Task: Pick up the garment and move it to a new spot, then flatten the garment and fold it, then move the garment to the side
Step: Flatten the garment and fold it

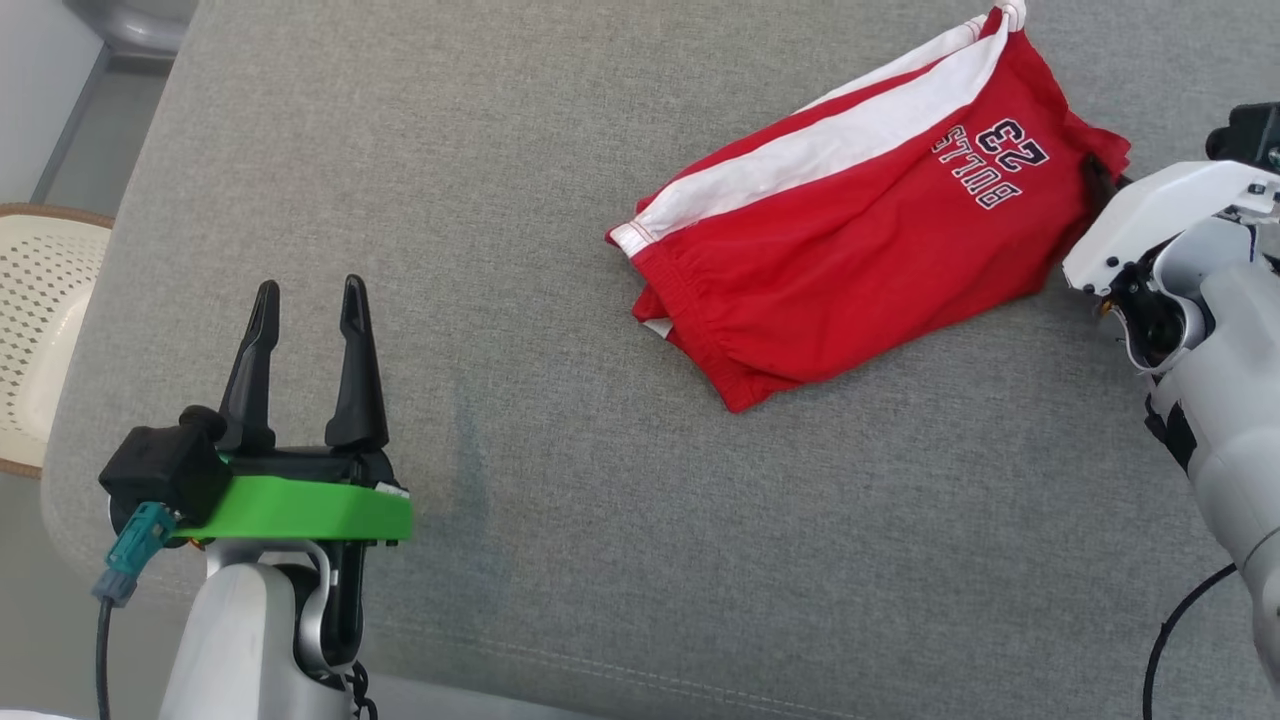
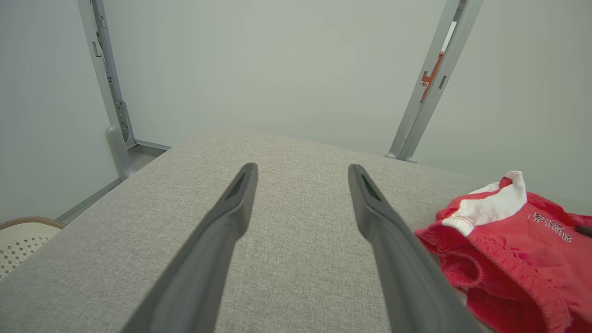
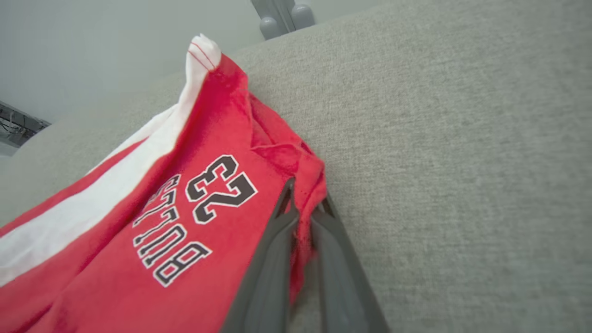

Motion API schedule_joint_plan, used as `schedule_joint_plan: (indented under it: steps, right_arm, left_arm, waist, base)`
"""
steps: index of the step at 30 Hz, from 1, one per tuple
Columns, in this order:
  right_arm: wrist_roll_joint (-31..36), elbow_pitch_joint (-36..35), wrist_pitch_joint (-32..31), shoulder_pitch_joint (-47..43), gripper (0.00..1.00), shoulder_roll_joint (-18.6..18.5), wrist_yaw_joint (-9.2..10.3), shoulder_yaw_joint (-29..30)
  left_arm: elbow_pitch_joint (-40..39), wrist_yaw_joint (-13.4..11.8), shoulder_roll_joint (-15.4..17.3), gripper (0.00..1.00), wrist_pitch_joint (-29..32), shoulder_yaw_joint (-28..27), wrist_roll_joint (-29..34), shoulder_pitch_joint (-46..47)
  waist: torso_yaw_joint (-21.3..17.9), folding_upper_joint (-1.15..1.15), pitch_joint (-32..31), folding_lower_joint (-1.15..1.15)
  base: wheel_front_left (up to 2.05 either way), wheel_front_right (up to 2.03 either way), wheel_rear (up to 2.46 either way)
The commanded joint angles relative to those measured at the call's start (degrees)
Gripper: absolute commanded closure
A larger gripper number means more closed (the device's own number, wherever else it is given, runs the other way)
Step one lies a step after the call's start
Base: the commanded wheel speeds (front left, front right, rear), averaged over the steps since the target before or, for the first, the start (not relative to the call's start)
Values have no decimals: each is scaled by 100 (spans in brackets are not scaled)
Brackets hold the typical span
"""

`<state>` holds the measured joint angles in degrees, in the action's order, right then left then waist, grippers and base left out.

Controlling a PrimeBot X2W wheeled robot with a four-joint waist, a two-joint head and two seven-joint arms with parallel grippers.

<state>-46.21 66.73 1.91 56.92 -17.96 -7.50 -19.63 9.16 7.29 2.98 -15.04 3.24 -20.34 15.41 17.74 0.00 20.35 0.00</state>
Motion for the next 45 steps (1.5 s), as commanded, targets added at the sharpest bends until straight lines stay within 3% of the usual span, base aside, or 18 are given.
schedule_joint_plan:
  steps: [1, 8, 24, 37, 45]
  right_arm:
    - [-111, -44, 72, -122, 100, -9, 5, 37]
    - [-591, -541, 272, -610, 100, -144, 5, -9]
    - [-1878, -1446, 601, -2345, 100, -821, 4, 319]
    - [-2109, -1707, 913, -2098, 100, -481, 4, 300]
    - [-2116, -2378, 1079, -1830, 100, -87, 4, 33]
  left_arm:
    - [13, 23, -8, 0, -15, -14, 32, -118]
    - [89, 29, -7, 0, -15, 39, 109, -242]
    - [67, 33, -3, 0, -15, -135, 384, -674]
    - [127, 29, -3, 0, -15, -143, 361, -699]
    - [144, 29, -3, 0, -16, -139, 316, -794]
  waist:
    - [-61, 0, -56, 0]
    - [-375, 0, -326, 0]
    - [-1110, 0, -859, 0]
    - [-1177, 0, -994, 0]
    - [-1126, 0, -1175, 0]
  base:
    - [0, 0, 0]
    - [0, 0, 0]
    - [0, 0, 0]
    - [0, 0, 0]
    - [0, 0, 0]
